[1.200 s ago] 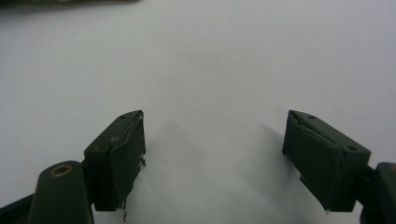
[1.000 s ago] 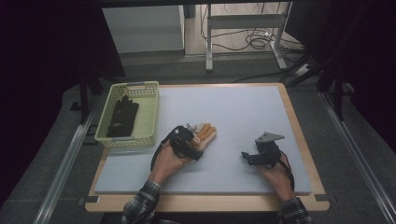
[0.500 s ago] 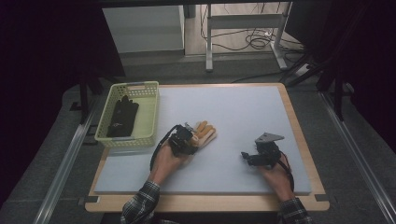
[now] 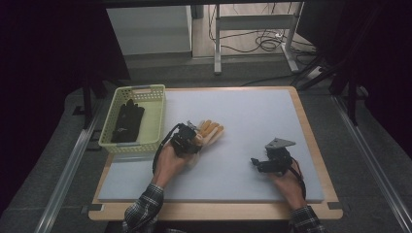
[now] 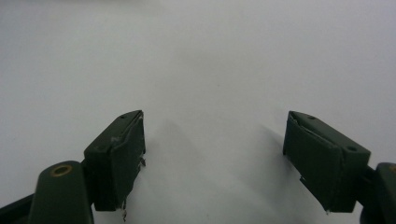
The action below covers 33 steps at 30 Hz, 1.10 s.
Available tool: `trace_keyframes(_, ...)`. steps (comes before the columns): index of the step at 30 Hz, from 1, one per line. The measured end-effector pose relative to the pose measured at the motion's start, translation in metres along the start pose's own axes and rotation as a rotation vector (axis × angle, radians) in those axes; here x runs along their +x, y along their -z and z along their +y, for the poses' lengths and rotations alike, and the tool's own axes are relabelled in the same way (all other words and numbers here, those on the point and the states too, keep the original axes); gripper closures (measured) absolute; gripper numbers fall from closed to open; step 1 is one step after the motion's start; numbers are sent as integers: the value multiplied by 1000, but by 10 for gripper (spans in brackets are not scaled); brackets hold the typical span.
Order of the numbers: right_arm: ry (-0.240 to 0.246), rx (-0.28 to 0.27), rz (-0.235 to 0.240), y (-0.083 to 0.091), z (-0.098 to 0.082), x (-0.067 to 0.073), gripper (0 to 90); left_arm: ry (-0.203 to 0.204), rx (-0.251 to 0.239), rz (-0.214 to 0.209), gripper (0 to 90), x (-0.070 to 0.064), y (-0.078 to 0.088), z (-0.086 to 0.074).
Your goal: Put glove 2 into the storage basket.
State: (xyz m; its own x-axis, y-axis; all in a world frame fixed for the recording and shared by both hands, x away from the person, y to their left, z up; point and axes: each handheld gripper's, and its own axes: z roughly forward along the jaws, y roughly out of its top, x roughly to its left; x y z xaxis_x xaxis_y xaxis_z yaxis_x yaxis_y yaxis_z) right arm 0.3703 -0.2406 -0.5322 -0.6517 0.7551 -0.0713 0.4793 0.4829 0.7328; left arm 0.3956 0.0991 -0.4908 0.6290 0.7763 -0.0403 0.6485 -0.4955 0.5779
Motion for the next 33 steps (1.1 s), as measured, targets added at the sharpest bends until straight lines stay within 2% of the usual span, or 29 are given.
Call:
trace_keyframes(7,0,1,0,0,0,0,207,0,-17,24,654,7,20,14)
trace_keyframes(18,1,0,0,0,0,0,207,34,-29,73,663,27,48,34)
trace_keyframes(28,1,-1,1,0,0,0,207,97,-39,125,672,54,72,37)
trace_keyframes(33,0,0,2,0,0,0,207,147,-44,175,674,75,86,34)
